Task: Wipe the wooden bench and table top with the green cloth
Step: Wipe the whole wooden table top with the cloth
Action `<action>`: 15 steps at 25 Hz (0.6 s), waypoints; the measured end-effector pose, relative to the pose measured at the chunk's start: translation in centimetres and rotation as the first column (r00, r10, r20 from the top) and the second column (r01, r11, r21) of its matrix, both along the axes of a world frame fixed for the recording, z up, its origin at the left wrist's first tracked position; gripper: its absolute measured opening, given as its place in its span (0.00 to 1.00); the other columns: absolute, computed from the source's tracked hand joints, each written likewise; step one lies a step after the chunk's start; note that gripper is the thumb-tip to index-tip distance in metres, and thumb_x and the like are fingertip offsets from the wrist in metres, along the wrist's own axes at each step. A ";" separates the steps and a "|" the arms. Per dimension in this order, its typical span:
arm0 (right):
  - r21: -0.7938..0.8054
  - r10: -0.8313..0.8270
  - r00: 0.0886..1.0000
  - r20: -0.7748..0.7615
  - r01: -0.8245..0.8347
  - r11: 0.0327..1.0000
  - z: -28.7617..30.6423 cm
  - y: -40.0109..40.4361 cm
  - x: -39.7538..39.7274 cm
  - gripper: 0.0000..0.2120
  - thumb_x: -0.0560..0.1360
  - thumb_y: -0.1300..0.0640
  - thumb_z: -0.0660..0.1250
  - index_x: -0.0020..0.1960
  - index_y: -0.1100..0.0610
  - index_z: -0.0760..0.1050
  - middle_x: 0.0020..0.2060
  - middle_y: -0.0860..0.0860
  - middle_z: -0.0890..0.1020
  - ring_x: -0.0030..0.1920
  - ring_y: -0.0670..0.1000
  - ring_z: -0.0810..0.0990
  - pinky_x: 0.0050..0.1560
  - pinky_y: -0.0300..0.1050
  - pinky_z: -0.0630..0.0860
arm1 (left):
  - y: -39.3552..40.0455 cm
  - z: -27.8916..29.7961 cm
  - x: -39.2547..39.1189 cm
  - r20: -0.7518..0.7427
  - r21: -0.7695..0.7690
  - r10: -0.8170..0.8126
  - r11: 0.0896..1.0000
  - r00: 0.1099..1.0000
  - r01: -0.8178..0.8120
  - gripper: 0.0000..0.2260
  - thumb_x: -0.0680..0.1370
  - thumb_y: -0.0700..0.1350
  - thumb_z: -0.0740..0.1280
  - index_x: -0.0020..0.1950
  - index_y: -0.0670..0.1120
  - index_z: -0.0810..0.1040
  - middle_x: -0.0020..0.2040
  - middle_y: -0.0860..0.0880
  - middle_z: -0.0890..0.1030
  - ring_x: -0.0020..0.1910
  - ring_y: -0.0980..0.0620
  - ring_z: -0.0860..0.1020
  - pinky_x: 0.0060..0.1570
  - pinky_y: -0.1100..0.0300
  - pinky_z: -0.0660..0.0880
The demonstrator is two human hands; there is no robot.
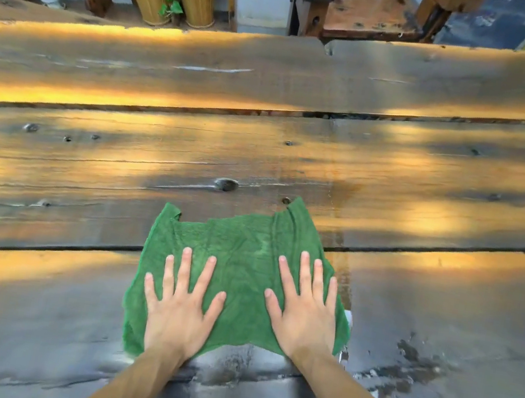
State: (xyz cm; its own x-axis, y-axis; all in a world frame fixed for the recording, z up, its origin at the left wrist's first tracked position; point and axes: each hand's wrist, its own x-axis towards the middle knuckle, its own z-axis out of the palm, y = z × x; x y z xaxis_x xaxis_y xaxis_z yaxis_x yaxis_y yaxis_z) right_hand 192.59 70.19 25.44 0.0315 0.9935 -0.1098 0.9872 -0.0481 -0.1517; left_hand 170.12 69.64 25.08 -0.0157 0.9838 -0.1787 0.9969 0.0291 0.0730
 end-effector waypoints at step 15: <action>-0.015 0.044 0.999 0.016 -0.043 0.999 0.1 -22.1 -0.2 0.31 0.81 0.33 0.46 0.82 0.42 0.49 0.81 0.53 0.53 0.81 0.58 0.52 0.76 0.62 0.48 | -24.5 0.9 -0.4 0.020 -0.041 0.010 0.999 1.000 -0.009 0.30 0.82 0.66 0.46 0.81 0.56 0.56 0.82 0.45 0.54 0.80 0.39 0.54 0.72 0.31 0.54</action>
